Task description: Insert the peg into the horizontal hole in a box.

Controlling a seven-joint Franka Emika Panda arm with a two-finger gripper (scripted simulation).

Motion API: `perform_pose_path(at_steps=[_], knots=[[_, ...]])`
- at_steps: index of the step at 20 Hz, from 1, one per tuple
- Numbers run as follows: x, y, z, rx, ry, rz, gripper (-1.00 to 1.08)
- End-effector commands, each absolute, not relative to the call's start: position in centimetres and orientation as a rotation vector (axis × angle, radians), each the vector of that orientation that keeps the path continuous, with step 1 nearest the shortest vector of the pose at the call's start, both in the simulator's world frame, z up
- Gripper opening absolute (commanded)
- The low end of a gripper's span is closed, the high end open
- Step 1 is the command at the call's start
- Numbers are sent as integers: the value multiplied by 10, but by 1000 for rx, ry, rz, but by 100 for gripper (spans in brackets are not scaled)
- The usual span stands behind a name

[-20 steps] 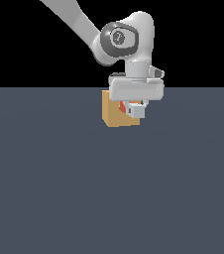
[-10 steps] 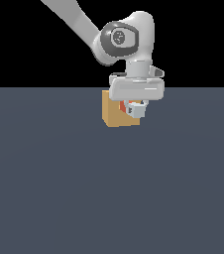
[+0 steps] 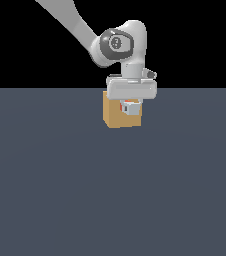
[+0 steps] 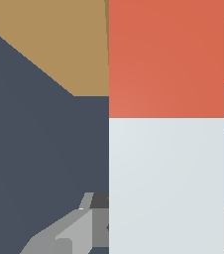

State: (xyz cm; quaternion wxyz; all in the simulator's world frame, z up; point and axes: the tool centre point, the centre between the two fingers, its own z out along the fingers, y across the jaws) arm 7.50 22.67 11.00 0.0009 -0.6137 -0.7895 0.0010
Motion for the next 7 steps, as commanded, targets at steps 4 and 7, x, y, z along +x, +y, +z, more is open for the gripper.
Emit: perform_pose_path(at_steps=[4, 7], knots=[[68, 261, 113, -1927, -2482, -4, -100], [67, 265, 113, -1928, -2482, -4, -100]])
